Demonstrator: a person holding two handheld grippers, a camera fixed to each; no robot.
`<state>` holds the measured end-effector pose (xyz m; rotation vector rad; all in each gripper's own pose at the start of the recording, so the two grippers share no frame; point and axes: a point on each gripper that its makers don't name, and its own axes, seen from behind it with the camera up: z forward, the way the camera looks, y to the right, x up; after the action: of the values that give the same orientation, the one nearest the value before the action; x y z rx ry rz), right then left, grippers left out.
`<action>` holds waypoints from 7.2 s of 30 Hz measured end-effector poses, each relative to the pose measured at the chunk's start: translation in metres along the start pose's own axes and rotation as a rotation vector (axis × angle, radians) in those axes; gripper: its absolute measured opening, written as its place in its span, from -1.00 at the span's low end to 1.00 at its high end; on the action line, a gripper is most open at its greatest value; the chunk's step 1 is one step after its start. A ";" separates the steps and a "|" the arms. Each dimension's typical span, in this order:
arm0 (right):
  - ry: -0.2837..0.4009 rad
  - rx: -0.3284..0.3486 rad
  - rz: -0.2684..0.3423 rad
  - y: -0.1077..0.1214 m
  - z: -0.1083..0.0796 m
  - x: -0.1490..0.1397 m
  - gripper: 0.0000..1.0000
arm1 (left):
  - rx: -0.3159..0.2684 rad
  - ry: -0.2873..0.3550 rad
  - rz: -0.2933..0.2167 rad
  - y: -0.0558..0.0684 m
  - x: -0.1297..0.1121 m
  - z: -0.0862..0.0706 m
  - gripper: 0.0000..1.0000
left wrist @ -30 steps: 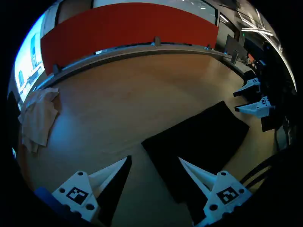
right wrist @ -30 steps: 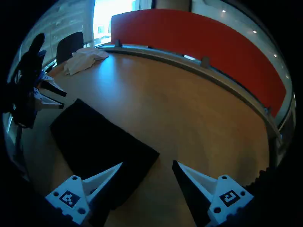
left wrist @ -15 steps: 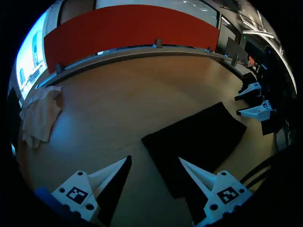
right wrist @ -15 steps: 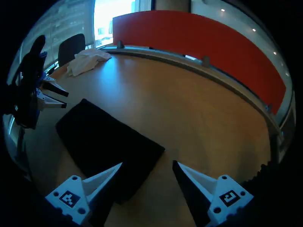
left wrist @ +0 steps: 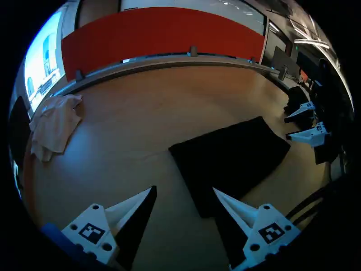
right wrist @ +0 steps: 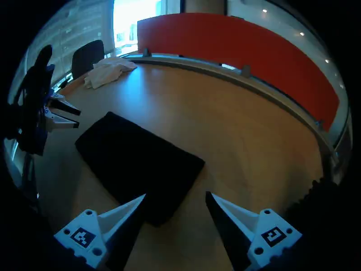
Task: Fold towel
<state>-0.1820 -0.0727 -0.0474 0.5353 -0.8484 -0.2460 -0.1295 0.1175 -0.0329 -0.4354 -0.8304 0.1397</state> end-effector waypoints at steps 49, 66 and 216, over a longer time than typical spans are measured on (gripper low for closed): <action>-0.015 0.078 -0.084 -0.018 -0.017 -0.015 0.84 | 0.240 0.201 -0.167 -0.031 -0.016 -0.068 0.60; -0.033 0.101 -0.102 -0.021 -0.013 -0.020 0.84 | 0.286 0.363 -0.155 -0.040 0.012 -0.088 0.60; 0.059 0.173 -0.329 -0.047 -0.031 0.082 -0.86 | 0.395 0.525 -0.176 -0.109 0.009 -0.157 0.60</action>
<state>-0.1058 -0.1355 -0.0368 0.8412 -0.7250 -0.4577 -0.0121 -0.0288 -0.0732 -0.0161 -0.3073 0.0206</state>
